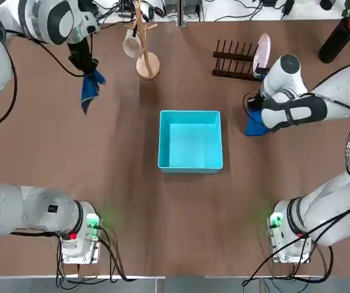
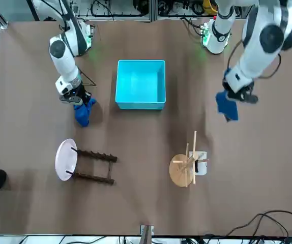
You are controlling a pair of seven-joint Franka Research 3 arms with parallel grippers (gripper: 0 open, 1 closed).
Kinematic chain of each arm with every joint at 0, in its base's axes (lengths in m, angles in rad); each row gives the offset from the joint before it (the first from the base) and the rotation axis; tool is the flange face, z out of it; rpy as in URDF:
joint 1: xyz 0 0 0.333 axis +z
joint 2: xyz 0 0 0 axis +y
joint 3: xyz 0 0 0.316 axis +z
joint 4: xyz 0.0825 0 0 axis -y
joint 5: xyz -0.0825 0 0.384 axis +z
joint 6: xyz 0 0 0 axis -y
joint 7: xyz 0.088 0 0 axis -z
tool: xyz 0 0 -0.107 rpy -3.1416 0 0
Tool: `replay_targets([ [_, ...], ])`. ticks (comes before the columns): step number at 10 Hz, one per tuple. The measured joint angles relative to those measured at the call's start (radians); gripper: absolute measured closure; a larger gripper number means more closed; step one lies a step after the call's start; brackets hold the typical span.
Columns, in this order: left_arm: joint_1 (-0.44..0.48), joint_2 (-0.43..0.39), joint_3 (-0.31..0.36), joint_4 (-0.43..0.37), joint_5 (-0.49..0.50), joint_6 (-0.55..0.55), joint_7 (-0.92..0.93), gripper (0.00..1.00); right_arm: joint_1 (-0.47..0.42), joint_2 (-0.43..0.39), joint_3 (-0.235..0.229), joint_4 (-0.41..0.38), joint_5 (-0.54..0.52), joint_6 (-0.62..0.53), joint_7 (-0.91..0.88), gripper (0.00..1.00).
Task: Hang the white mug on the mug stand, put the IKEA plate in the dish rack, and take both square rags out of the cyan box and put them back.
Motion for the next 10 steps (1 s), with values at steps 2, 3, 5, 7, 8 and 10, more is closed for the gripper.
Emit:
replay_targets([
  [2, -0.002, -0.018, -0.152, 0.031, -0.016, -0.065, -0.119, 0.97, -0.040, 0.008, -0.013, 0.000, -0.027, 0.000, -0.024, 0.96],
  [3, -0.003, -0.012, -0.233, 0.040, -0.031, -0.067, -0.184, 0.97, -0.116, 0.009, -0.017, 0.000, -0.075, 0.003, -0.085, 0.96],
  [5, -0.005, 0.042, -0.358, 0.096, -0.048, -0.066, -0.290, 0.97, -0.333, 0.011, -0.024, 0.001, -0.116, 0.022, -0.360, 0.96],
  [7, -0.007, 0.160, -0.466, 0.192, -0.050, -0.063, -0.372, 0.97, -0.557, 0.012, -0.032, 0.004, -0.120, 0.035, -0.679, 0.96],
  [8, -0.010, 0.236, -0.513, 0.243, -0.051, -0.060, -0.408, 0.97, -0.610, 0.012, -0.032, 0.005, -0.122, 0.039, -0.756, 0.96],
  [10, -0.048, 0.397, -0.573, 0.339, -0.051, -0.046, -0.474, 0.97, -0.623, 0.012, -0.024, 0.006, -0.123, 0.046, -0.781, 0.96],
])
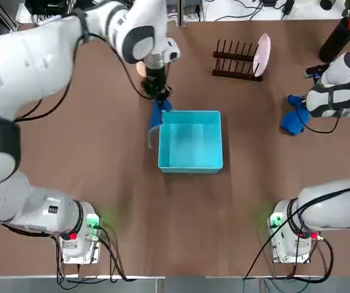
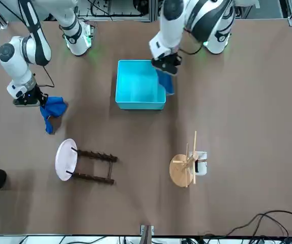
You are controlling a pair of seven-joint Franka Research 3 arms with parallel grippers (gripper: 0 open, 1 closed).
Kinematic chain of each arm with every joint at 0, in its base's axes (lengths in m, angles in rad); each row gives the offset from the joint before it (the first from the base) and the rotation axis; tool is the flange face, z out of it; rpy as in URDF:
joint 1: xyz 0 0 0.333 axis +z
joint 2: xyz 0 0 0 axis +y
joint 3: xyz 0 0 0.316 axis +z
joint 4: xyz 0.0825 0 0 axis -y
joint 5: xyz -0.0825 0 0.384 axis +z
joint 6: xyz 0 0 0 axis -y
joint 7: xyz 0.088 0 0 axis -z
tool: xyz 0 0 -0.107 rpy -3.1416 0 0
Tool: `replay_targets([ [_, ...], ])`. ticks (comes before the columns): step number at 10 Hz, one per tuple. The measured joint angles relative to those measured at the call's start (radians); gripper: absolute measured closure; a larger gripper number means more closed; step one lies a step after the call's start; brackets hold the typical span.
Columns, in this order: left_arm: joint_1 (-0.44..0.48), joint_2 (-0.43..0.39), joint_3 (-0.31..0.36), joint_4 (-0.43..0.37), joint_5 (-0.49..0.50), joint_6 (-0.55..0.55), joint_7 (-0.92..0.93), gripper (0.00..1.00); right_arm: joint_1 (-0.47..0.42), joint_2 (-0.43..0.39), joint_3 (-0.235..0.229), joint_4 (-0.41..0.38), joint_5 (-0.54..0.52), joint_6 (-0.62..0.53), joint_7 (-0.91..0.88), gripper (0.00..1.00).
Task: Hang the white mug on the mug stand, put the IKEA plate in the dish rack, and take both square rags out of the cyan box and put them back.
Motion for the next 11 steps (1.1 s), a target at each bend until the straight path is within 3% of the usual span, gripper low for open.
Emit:
replay_targets([
  [2, -0.098, 0.130, -0.006, 0.052, 0.015, 0.078, -0.080, 0.97, 0.045, 0.000, 0.012, 0.000, 0.001, 0.004, 0.070, 0.96],
  [6, -0.222, 0.302, -0.003, 0.123, 0.098, 0.122, -0.187, 0.95, 0.326, 0.000, 0.023, 0.002, 0.002, 0.004, 0.500, 0.96],
  [8, -0.223, 0.327, 0.013, 0.138, 0.100, 0.124, -0.188, 0.87, 0.410, -0.032, 0.024, 0.046, 0.002, -0.128, 0.605, 0.96],
  [11, -0.206, 0.313, 0.054, 0.171, 0.106, 0.123, -0.188, 0.42, 0.506, -0.175, 0.024, 0.202, 0.071, -0.523, 0.643, 0.96],
])
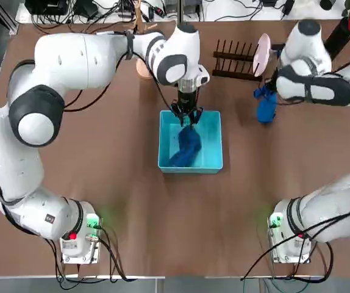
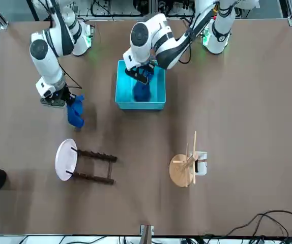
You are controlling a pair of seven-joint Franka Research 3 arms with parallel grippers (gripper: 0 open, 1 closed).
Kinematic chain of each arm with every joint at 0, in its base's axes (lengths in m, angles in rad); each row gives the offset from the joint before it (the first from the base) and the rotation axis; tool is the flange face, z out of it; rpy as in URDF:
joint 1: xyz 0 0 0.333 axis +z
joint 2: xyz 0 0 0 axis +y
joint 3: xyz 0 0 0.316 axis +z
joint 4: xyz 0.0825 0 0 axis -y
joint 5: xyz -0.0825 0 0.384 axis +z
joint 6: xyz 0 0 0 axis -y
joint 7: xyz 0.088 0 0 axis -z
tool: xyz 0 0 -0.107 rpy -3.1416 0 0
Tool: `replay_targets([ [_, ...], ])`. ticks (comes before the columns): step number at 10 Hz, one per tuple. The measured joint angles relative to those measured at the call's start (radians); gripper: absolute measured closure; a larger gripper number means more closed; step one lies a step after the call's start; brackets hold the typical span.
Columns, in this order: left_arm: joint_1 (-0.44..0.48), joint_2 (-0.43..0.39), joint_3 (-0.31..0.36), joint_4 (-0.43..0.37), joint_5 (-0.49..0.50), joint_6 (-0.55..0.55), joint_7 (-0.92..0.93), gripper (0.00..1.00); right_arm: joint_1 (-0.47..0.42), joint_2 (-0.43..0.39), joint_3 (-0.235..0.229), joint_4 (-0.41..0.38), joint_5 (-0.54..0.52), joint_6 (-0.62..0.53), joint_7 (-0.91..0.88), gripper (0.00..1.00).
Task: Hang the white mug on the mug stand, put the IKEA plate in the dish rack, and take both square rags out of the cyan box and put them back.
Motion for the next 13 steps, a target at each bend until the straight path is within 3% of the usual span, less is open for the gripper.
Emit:
replay_targets([
  [3, 0.035, -0.145, 0.097, 0.019, 0.005, -0.034, 0.009, 0.01, 0.081, -0.067, 0.001, 0.214, 0.134, -0.348, 0.008, 0.96],
  [5, 0.046, -0.296, 0.247, 0.029, 0.005, -0.052, 0.073, 0.00, 0.130, -0.097, 0.035, 0.287, 0.198, -0.434, 0.117, 0.96],
  [9, 0.048, -0.453, 0.500, 0.026, 0.003, -0.087, 0.239, 0.00, 0.159, -0.110, 0.302, 0.316, 0.204, -0.429, 0.461, 0.96],
  [13, 0.053, -0.545, 0.739, 0.024, -0.067, -0.191, 0.553, 0.00, 0.169, -0.043, 0.511, 0.261, 0.205, -0.289, 0.718, 0.96],
])
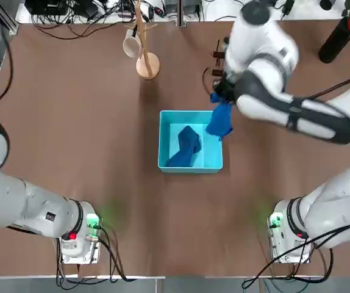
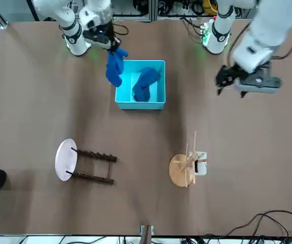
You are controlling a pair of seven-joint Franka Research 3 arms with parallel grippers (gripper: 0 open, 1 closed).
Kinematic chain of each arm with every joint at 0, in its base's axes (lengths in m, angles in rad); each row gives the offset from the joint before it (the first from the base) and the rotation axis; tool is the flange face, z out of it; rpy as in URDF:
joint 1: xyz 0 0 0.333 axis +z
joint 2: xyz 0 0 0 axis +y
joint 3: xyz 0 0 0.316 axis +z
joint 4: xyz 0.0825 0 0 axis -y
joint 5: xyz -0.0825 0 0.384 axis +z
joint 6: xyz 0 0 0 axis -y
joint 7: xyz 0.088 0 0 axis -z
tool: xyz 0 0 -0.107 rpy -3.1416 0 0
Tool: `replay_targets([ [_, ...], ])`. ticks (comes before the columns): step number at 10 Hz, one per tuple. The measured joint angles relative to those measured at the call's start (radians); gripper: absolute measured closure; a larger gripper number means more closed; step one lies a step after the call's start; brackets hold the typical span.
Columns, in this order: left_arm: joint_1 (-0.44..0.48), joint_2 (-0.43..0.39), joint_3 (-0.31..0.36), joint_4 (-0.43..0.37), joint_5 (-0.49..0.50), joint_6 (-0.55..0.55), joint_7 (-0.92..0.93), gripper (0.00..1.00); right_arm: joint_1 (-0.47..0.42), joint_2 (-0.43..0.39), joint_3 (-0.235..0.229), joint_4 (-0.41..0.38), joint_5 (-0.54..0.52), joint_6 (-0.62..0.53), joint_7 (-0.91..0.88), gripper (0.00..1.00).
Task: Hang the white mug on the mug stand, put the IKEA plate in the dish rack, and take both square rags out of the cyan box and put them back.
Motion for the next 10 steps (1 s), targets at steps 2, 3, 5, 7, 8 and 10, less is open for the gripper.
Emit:
replay_targets([
  [2, 0.036, -0.033, 0.054, -0.002, -0.024, -0.055, 0.104, 0.00, 0.010, 0.081, 0.036, -0.020, 0.000, 0.061, 0.041, 0.96],
  [3, 0.067, -0.051, 0.056, -0.002, -0.025, -0.078, 0.125, 0.00, 0.014, 0.111, 0.036, -0.026, 0.000, 0.081, 0.042, 0.96],
  [5, 0.114, -0.064, 0.058, 0.001, -0.025, -0.093, 0.156, 0.00, 0.036, 0.155, 0.037, -0.039, -0.001, 0.118, 0.042, 0.96],
  [7, 0.132, -0.021, 0.056, 0.034, -0.025, -0.091, 0.162, 0.00, 0.056, 0.213, 0.037, -0.047, -0.011, 0.174, 0.066, 0.96],
  [8, 0.143, 0.014, 0.055, 0.065, -0.025, -0.090, 0.162, 0.00, 0.059, 0.246, 0.037, -0.047, -0.023, 0.199, 0.084, 0.96],
  [10, 0.159, 0.082, 0.055, 0.131, -0.025, -0.089, 0.163, 0.00, 0.066, 0.293, 0.037, -0.047, -0.055, 0.225, 0.114, 0.96],
])
